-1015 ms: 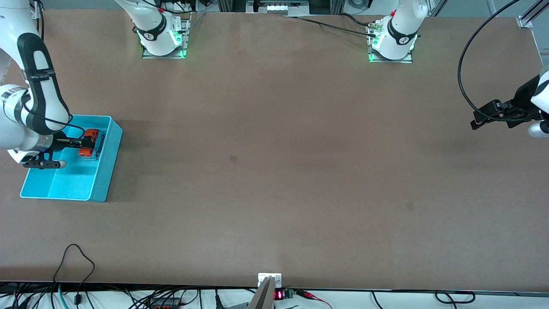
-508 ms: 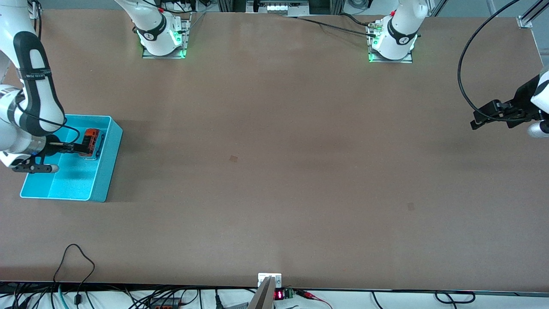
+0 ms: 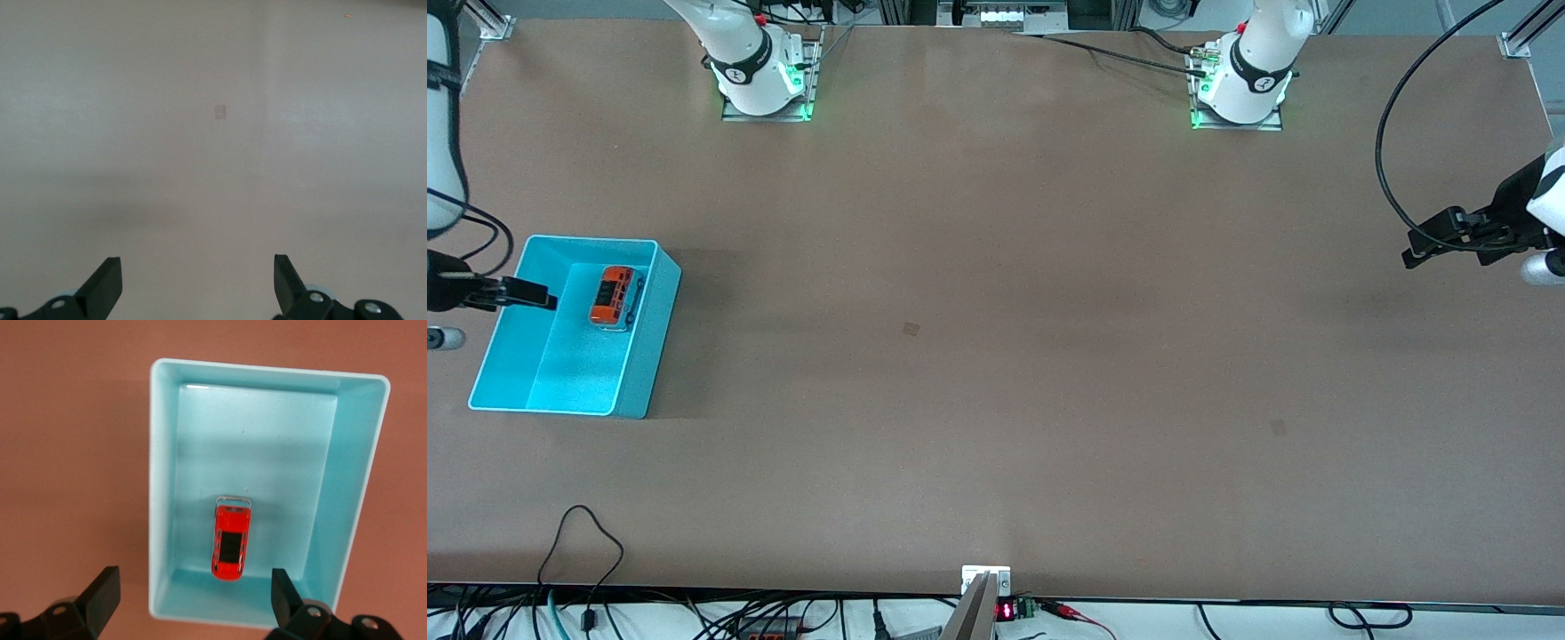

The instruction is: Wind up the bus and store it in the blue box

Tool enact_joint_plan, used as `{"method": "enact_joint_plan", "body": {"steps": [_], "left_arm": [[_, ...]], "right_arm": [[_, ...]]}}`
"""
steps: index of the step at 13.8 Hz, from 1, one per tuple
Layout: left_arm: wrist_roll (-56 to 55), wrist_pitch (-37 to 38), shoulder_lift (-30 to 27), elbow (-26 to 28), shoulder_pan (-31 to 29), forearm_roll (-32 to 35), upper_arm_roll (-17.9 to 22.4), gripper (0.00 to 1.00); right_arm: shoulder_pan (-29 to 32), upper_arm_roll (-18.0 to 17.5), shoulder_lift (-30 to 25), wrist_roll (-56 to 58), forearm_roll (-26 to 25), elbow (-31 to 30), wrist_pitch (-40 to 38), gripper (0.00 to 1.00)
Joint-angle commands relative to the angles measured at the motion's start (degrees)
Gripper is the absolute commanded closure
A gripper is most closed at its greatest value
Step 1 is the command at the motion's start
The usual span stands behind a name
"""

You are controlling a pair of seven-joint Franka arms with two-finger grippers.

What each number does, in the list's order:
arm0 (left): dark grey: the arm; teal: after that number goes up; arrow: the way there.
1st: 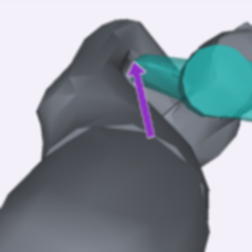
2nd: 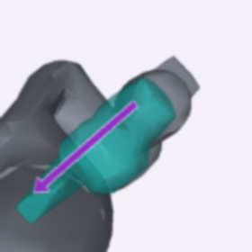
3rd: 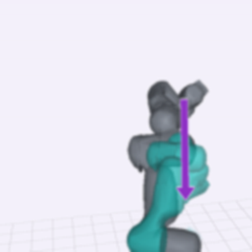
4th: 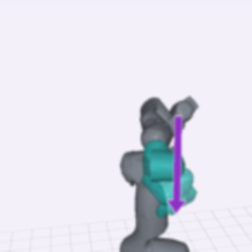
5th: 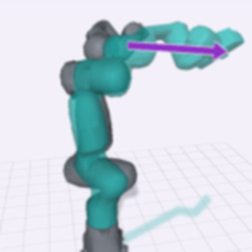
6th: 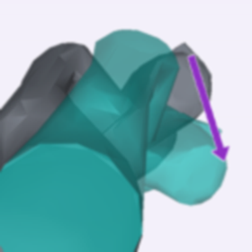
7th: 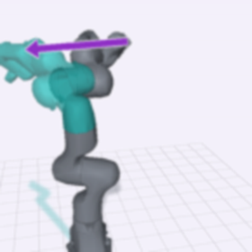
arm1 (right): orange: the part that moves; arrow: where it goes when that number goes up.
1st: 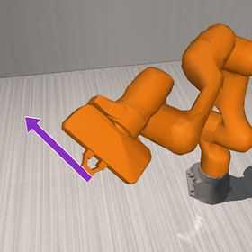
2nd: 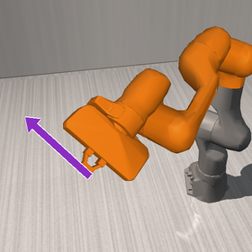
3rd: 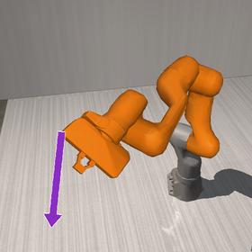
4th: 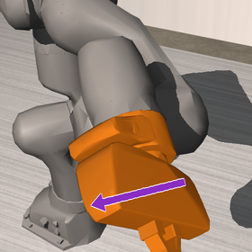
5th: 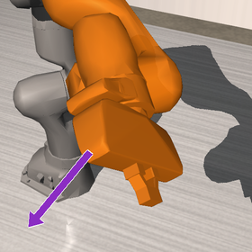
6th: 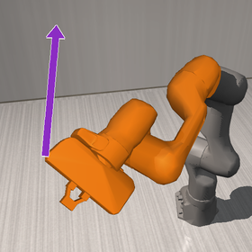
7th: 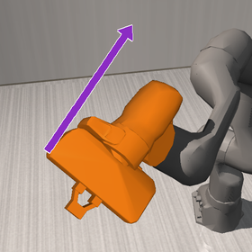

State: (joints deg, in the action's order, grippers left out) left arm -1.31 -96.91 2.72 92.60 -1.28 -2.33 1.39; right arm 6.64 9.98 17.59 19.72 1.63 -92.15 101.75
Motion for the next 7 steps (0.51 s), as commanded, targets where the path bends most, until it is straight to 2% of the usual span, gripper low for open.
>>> {"method": "enact_joint_plan", "body": {"steps": [1, 3, 4, 7], "left_arm": [[1.0, -0.3, -0.1, -0.2, -0.1, 0.5, -0.2, 0.0], [1.0, -0.3, -0.1, -0.3, -0.1, 0.5, -0.2, 0.0], [1.0, -0.3, -0.1, -0.3, -0.1, 0.5, -0.3, 0.0], [1.0, 0.0, -0.1, -0.2, -0.1, 0.5, -0.3, 0.0]], "right_arm": [[-0.4, -4.0, -1.2, -1.0, -3.6, 6.2, -8.8, 0.0], [-2.7, -4.5, -1.6, -3.4, -3.8, 9.5, -13.0, 0.0], [-5.0, -3.8, -1.9, -5.9, -3.8, 10.2, -13.6, 0.0], [-6.5, -3.3, -5.0, -8.3, -1.8, 10.5, -16.2, 0.0]]}}
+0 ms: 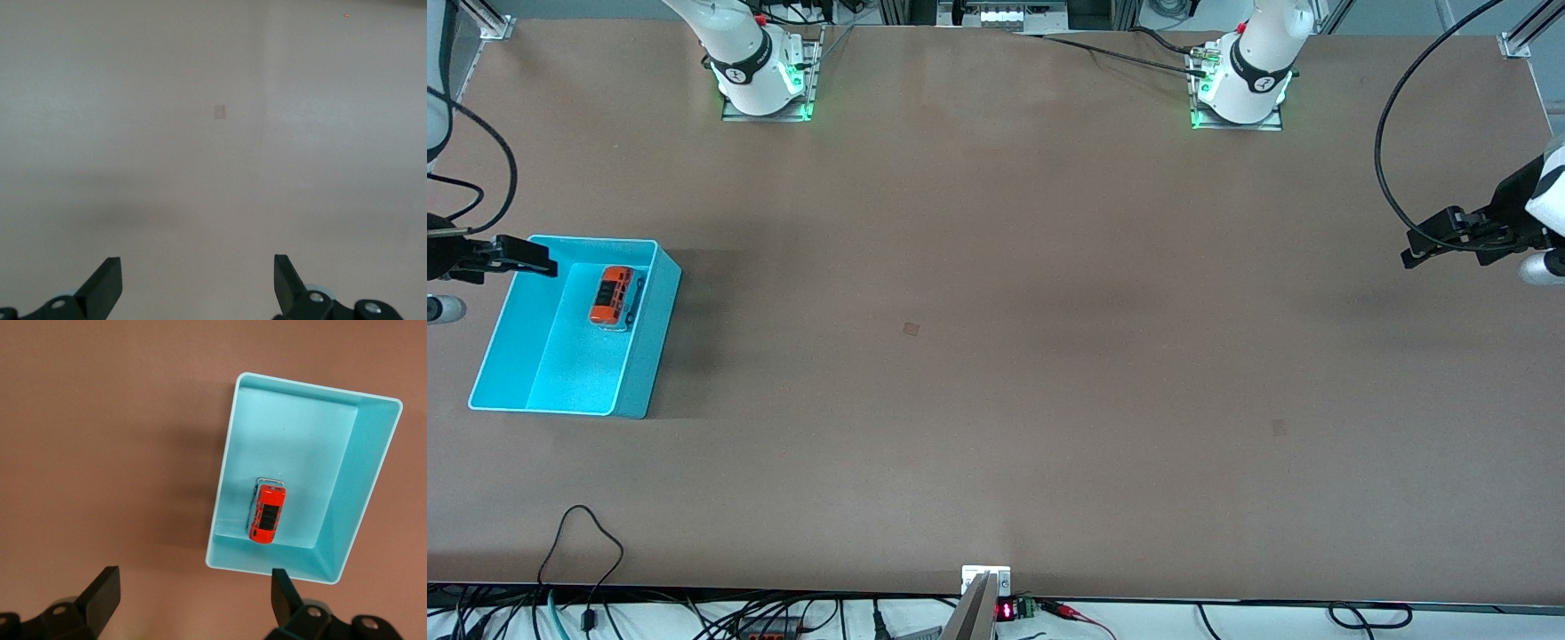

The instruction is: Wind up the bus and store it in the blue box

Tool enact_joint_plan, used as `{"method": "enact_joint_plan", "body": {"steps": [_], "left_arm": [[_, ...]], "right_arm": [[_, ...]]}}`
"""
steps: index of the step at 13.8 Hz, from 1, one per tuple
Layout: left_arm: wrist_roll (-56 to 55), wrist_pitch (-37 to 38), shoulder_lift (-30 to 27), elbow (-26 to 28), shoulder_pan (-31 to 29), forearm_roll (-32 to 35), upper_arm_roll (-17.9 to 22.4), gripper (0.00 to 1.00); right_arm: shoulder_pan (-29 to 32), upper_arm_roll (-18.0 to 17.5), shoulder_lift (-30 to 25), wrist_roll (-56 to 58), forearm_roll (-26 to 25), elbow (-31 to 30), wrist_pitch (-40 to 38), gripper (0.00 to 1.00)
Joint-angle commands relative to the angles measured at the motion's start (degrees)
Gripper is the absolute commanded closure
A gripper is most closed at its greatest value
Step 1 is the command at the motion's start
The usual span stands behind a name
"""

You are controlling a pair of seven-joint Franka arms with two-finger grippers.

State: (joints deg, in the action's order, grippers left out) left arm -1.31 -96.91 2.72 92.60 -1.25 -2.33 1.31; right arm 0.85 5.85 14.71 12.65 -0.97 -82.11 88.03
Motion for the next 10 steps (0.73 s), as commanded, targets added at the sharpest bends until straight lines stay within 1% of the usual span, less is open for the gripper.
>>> {"method": "enact_joint_plan", "body": {"steps": [1, 3, 5, 6, 8, 10], "left_arm": [[1.0, 0.1, -0.2, -0.1, -0.2, 0.5, -0.3, 0.0], [0.3, -0.2, -0.6, 0.2, -0.1, 0.4, -0.6, 0.0], [0.4, -1.4, -0.6, 0.2, 0.2, 0.9, -2.6, 0.0], [0.9, -1.9, -0.6, 0.3, 0.2, 1.2, -3.2, 0.0], [1.0, -1.4, -0.8, 0.4, -0.2, 1.2, -3.1, 0.0], [1.0, -1.2, -1.4, 1.2, -1.8, 1.1, -3.2, 0.0]], "right_arm": [[-1.0, 0.8, -3.3, -1.3, 1.2, 0.4, -3.6, 0.0], [-2.2, 0.8, -4.3, -1.3, 1.0, -0.1, -4.4, 0.0], [-2.2, 0.7, -4.9, -1.2, 0.1, -0.3, -4.5, 0.0], [-2.2, 0.7, -5.7, -1.3, 0.0, -1.4, -5.1, 0.0], [-2.2, 0.3, -9.9, -1.4, 0.0, -7.2, -5.2, 0.0], [-2.2, 0.2, -10.1, -1.7, 0.1, -7.5, -5.2, 0.0]]}}
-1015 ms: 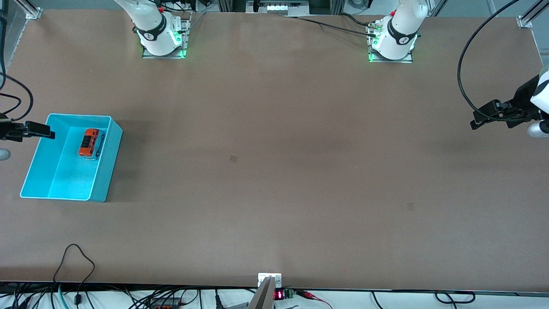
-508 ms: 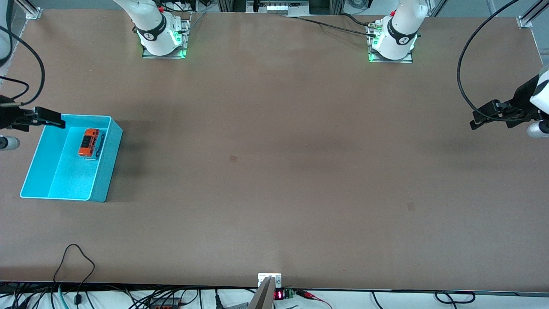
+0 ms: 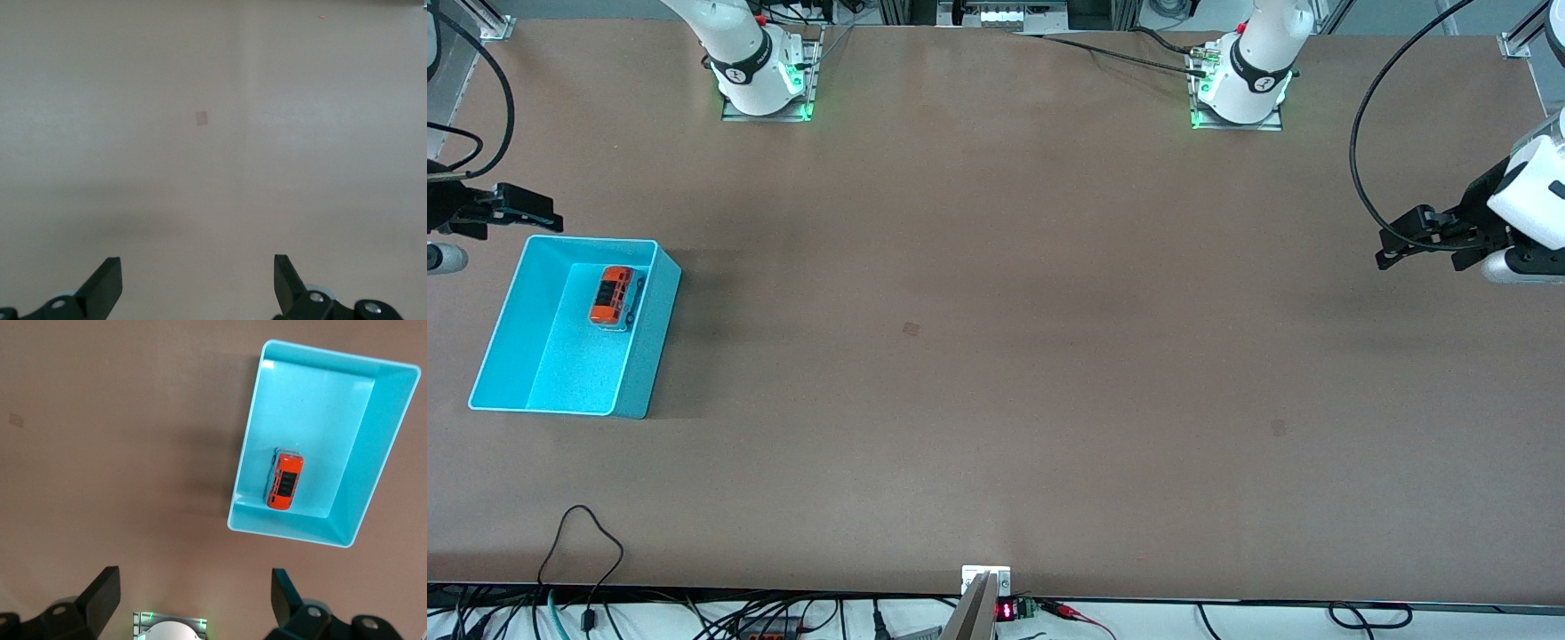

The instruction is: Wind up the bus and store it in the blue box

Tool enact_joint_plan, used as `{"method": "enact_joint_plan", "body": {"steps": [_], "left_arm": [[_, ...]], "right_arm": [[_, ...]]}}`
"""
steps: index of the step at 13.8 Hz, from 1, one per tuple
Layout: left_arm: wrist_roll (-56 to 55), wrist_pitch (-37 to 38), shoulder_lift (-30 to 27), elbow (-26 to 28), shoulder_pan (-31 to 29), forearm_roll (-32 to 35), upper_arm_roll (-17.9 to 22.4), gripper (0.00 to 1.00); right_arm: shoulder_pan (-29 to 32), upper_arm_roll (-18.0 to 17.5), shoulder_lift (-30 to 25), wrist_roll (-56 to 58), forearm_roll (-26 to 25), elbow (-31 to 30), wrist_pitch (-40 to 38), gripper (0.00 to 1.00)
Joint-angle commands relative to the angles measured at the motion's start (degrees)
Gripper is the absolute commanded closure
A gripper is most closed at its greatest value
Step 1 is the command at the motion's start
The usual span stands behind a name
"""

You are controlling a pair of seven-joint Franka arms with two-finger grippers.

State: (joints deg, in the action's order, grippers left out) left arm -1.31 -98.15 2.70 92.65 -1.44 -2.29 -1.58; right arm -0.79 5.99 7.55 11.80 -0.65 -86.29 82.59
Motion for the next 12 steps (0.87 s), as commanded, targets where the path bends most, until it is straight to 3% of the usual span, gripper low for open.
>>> {"method": "enact_joint_plan", "body": {"steps": [1, 12], "left_arm": [[0.8, 0.7, -1.6, 1.2, -1.6, 1.0, -0.3, 0.0], [0.2, 1.4, -3.0, 2.9, -1.6, 0.5, -0.3, 0.0]], "right_arm": [[-0.5, 0.1, -3.0, -1.4, -0.2, -3.3, 0.5, 0.0], [-0.2, 0.1, -3.0, -4.6, 0.6, -3.0, 1.1, 0.0]]}}
